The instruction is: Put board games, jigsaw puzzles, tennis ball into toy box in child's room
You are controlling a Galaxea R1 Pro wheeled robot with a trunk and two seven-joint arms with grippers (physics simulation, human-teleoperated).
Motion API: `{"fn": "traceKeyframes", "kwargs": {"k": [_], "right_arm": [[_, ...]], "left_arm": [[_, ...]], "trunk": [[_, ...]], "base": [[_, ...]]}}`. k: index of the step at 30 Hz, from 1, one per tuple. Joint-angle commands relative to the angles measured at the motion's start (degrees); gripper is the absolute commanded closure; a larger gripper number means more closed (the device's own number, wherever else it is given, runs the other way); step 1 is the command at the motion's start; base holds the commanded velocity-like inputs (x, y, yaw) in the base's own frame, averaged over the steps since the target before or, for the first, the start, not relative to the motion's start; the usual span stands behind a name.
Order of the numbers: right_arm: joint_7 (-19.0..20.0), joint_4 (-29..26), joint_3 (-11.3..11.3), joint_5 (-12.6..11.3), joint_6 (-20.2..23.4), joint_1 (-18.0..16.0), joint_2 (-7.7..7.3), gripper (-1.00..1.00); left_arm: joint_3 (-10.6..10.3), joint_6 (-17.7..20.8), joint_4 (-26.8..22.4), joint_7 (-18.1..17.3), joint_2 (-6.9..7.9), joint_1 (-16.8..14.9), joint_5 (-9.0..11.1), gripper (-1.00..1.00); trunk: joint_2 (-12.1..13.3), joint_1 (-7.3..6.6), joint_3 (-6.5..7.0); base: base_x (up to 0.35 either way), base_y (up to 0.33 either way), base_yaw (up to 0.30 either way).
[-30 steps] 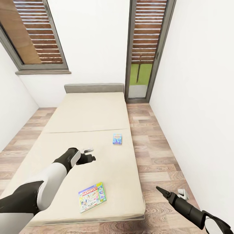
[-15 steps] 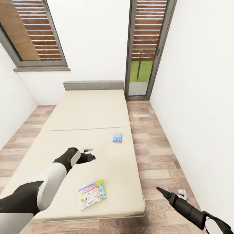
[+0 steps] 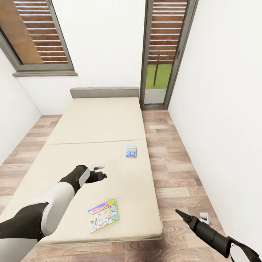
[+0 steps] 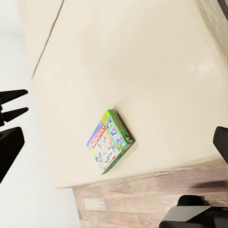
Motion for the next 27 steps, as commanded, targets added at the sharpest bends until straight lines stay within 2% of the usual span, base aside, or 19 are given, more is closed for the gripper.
{"fn": "traceKeyframes", "kwargs": {"k": [1,27], "right_arm": [[0.01,-0.02,-0.09,-0.32,0.46,-0.03,-0.01,-1.0],[0.09,1.45,-0.79,-0.32,0.46,-0.06,-0.85,-1.0]], "left_arm": [[0.17,0.34,-0.09,-0.03,-0.01,-0.02,0.13,-1.0],[0.06,-1.24,-0.09,0.02,0.0,0.05,0.06,-1.0]], "trunk": [[-0.1,0.03,-0.19],[-0.1,0.03,-2.61]], "base": [[0.0,0.0,0.0],[0.0,0.0,0.0]]}}
